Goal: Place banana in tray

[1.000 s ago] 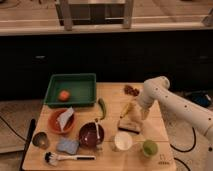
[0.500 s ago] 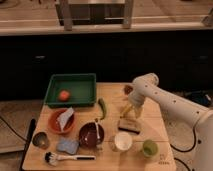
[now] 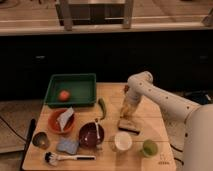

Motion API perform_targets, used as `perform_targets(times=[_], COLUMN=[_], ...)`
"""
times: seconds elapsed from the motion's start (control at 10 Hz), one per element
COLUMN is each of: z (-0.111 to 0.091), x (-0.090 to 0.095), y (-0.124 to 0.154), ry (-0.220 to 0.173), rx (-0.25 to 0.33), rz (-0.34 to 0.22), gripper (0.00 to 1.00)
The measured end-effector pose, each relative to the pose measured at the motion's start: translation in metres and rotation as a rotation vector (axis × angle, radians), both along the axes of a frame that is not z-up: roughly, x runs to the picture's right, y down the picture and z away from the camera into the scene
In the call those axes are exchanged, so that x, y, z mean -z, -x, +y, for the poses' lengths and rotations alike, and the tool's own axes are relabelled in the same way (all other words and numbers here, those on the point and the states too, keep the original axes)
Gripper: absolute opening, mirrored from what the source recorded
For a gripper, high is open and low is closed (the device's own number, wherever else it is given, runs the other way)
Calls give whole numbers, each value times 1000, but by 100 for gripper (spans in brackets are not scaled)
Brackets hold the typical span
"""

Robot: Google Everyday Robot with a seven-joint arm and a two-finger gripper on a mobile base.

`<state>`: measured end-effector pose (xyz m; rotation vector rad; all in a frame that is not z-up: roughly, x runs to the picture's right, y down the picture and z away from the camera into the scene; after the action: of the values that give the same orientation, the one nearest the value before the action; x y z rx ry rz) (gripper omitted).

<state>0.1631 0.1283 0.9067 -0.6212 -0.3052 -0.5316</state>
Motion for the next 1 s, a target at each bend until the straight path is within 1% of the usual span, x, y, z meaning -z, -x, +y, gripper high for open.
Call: perform_targets(times=[0.2,0.3,0.4,0.6,0.7,0.8,0.9,1.0], z=[-1,-1,-3,-8,-13,-21,-35,-43], x=[-7,-10,-13,-13,-10,-3,9,16], y=[-3,-4,-4,-10,-13,-13,-11,-9], ry=[14,20,22,17,8,-5,-26,-40], rx=[3,2,4,8,12,13,19,26], rz=[7,8,8,13,13,9,-1,-8], gripper=[15,6,1,0,0,0,0,0])
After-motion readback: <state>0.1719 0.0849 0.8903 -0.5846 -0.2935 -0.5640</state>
